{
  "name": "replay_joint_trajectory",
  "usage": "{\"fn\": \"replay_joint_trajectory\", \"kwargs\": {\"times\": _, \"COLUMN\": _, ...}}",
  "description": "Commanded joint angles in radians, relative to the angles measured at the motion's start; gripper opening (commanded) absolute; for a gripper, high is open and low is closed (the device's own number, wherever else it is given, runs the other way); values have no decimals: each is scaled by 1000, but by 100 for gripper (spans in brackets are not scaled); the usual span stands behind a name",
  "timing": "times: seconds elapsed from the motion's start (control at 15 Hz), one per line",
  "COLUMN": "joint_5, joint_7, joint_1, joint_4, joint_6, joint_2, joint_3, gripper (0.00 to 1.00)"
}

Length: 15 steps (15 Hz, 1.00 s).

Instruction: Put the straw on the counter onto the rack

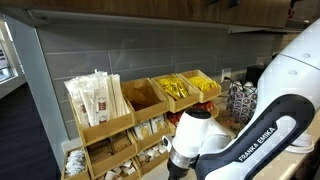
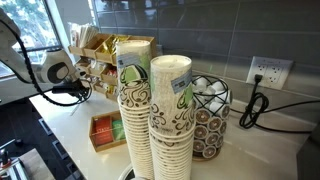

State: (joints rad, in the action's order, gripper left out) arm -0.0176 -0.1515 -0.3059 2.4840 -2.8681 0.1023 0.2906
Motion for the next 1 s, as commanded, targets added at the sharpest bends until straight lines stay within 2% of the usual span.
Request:
{"fn": "replay_joint_trajectory", "kwargs": {"times": 0.0, "joint_5": 21, "joint_7": 18, "joint_1": 8, "joint_4": 3, "joint_6": -16, "joint_2": 2, "joint_3": 5, "gripper": 34}}
{"fn": "replay_joint_trajectory", "kwargs": {"times": 0.93, "joint_5": -6, "joint_7": -1, "joint_1": 6, "joint_4": -10, "joint_6": -16, "joint_2": 7, "joint_3": 27, "gripper": 28}}
